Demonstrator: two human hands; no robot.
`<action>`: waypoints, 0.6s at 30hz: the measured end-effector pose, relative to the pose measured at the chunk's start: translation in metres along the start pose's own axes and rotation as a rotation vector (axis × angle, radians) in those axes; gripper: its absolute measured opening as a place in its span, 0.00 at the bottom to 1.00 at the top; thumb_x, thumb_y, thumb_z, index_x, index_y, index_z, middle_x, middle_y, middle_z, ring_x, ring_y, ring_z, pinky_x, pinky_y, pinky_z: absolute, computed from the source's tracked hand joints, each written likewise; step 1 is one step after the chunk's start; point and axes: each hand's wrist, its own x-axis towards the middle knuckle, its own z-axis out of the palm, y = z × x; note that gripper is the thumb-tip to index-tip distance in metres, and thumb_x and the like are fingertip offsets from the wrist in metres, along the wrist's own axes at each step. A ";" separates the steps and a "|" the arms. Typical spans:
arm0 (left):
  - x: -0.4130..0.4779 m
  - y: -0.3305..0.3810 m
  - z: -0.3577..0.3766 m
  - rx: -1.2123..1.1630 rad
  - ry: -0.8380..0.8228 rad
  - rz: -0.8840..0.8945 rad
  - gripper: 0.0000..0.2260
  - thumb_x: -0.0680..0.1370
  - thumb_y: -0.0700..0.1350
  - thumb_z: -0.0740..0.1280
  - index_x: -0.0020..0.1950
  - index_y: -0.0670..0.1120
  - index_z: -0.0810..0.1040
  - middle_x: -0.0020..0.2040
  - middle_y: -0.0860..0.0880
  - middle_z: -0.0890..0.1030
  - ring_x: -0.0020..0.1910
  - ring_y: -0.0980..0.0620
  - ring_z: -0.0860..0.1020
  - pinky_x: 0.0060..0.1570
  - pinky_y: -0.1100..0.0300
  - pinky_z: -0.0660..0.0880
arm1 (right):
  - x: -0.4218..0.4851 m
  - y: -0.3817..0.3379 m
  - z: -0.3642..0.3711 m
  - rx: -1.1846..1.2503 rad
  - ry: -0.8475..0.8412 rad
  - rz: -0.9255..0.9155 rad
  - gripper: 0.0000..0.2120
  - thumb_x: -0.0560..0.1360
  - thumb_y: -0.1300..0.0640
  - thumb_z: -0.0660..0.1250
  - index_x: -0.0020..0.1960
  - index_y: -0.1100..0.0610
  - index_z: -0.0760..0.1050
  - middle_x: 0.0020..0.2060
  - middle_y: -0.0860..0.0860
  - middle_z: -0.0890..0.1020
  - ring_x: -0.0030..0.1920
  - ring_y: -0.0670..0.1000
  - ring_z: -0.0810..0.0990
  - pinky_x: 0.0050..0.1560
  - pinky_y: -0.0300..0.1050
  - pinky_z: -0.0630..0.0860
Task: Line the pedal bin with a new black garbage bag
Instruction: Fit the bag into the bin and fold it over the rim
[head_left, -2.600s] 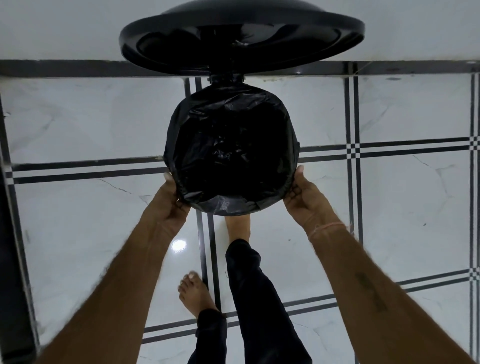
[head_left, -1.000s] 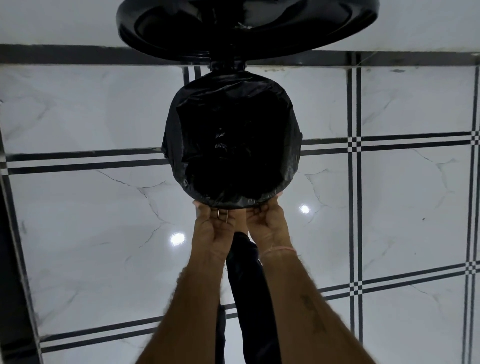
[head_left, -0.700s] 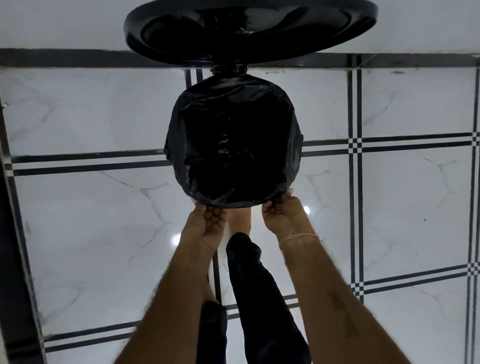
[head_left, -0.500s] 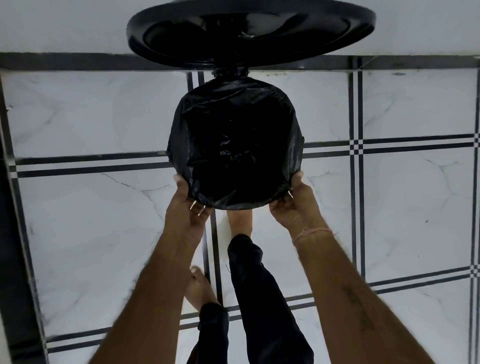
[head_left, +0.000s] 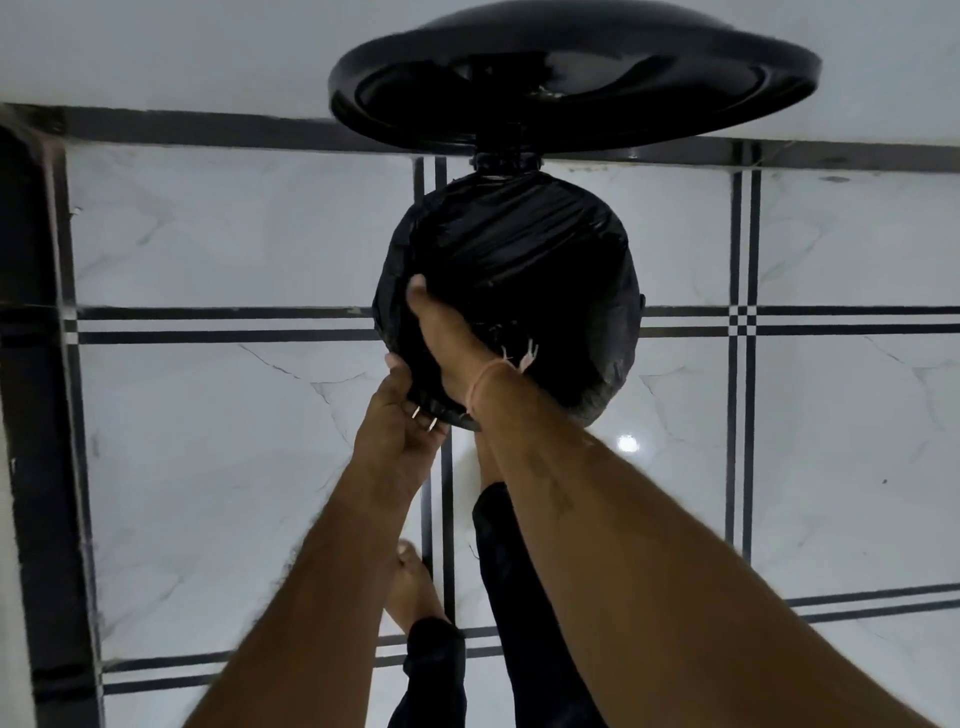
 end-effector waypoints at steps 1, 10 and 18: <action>-0.001 0.000 0.003 0.006 0.010 0.002 0.17 0.81 0.55 0.66 0.63 0.44 0.81 0.57 0.46 0.86 0.60 0.45 0.83 0.65 0.46 0.76 | 0.005 0.003 -0.009 0.031 0.092 -0.031 0.33 0.78 0.31 0.58 0.71 0.53 0.77 0.69 0.55 0.80 0.69 0.58 0.78 0.73 0.59 0.73; -0.001 0.002 0.005 0.053 0.005 0.020 0.14 0.83 0.55 0.64 0.56 0.46 0.81 0.44 0.51 0.89 0.53 0.49 0.84 0.52 0.52 0.80 | 0.000 -0.020 -0.022 0.037 -0.073 0.002 0.35 0.77 0.28 0.59 0.77 0.47 0.71 0.75 0.50 0.75 0.74 0.55 0.73 0.72 0.60 0.71; -0.002 -0.003 0.002 0.158 -0.028 0.052 0.19 0.80 0.61 0.63 0.63 0.50 0.80 0.61 0.50 0.85 0.61 0.50 0.82 0.56 0.53 0.80 | -0.008 -0.019 -0.076 -0.353 0.444 -0.429 0.23 0.84 0.40 0.58 0.75 0.47 0.72 0.71 0.55 0.75 0.70 0.58 0.74 0.73 0.54 0.70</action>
